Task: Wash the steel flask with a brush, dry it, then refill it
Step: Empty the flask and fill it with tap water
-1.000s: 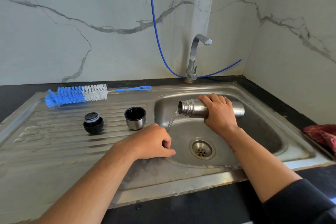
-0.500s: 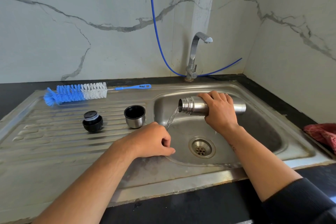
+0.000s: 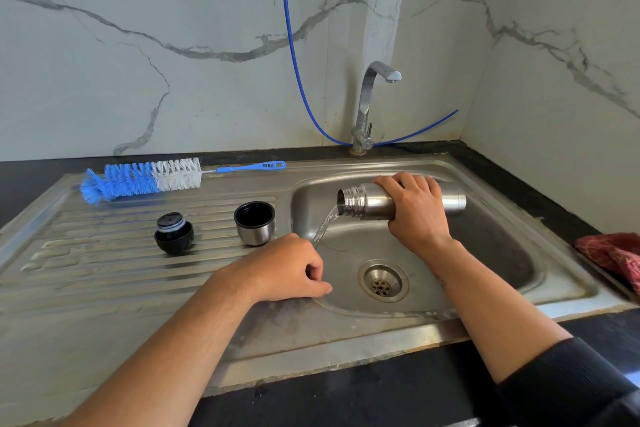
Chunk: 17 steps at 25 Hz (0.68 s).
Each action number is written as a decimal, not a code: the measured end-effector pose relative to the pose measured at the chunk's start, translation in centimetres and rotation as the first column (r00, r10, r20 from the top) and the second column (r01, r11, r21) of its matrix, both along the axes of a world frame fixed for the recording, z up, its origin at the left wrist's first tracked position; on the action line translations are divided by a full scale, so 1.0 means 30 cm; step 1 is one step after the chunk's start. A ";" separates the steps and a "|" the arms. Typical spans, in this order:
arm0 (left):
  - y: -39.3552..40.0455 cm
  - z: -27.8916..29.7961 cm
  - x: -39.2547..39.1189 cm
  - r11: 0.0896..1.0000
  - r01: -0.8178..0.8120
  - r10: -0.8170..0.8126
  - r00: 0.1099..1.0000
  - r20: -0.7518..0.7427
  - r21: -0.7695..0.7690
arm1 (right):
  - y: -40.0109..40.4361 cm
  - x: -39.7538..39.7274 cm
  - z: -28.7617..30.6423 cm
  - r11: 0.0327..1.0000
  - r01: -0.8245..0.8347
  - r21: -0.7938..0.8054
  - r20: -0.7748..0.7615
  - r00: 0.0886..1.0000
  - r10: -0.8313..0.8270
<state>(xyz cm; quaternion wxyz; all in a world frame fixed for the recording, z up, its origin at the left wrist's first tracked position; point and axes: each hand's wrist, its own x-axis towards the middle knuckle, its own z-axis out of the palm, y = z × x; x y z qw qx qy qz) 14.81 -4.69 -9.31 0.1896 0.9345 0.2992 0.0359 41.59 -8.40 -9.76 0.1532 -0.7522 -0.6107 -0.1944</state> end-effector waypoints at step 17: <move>0.000 0.001 -0.001 1.000 0.003 -0.002 1.000 0.010 -0.017 | 0.000 -0.005 0.006 0.999 0.016 0.037 0.014 1.000 -0.016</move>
